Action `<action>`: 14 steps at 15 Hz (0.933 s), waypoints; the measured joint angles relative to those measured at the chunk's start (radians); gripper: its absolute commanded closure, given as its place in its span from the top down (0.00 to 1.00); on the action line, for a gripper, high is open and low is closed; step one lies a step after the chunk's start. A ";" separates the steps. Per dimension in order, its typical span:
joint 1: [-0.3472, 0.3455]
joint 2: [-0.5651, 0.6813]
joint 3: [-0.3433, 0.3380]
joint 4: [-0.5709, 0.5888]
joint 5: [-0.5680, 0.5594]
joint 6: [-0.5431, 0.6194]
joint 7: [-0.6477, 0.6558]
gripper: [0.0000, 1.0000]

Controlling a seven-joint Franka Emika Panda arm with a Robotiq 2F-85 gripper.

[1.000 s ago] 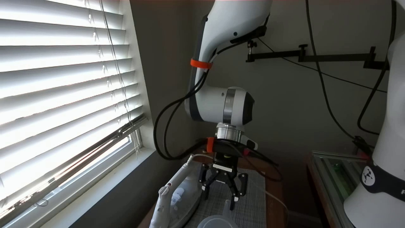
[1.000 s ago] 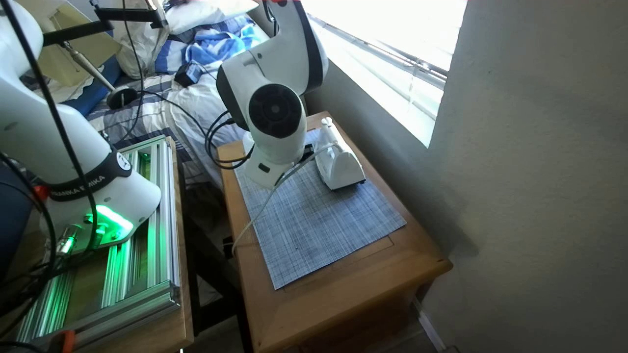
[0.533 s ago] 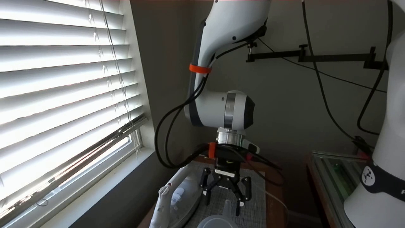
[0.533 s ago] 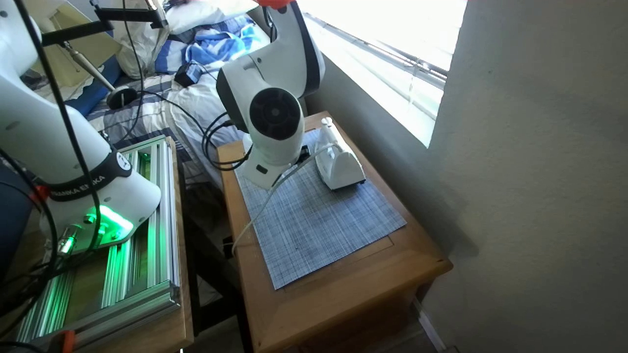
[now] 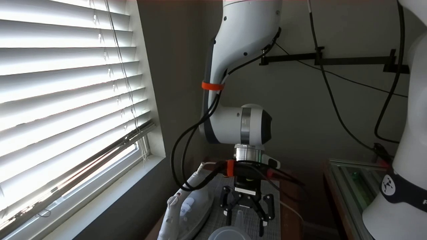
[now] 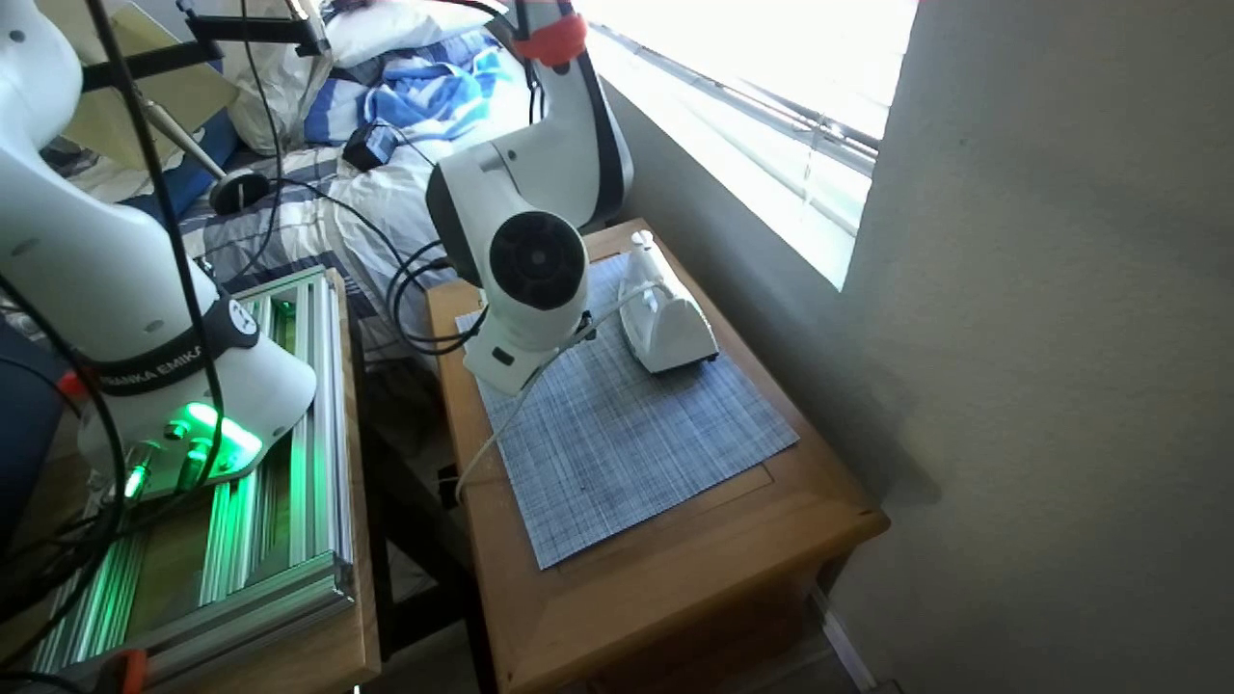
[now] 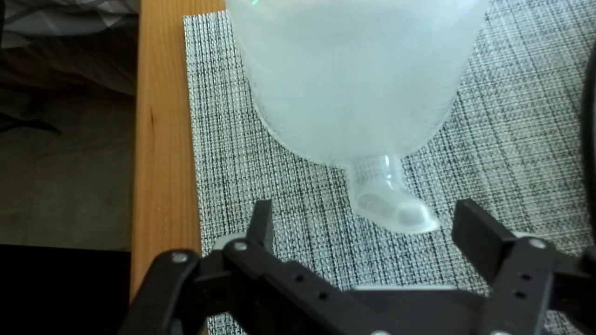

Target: Pick up the clear measuring cup and place it the right side up on the blue mat

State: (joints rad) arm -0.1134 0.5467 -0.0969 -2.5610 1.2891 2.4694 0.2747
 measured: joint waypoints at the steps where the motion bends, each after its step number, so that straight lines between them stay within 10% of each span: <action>1: -0.001 0.005 -0.001 0.002 0.000 -0.003 -0.003 0.93; 6: -0.009 0.010 -0.010 0.009 0.004 -0.037 -0.029 0.85; 12: -0.020 0.010 -0.023 0.018 0.040 -0.050 -0.067 0.51; 14: -0.020 0.010 -0.025 0.021 0.045 -0.051 -0.072 0.68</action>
State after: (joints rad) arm -0.1338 0.5571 -0.1218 -2.5403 1.3343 2.4185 0.2029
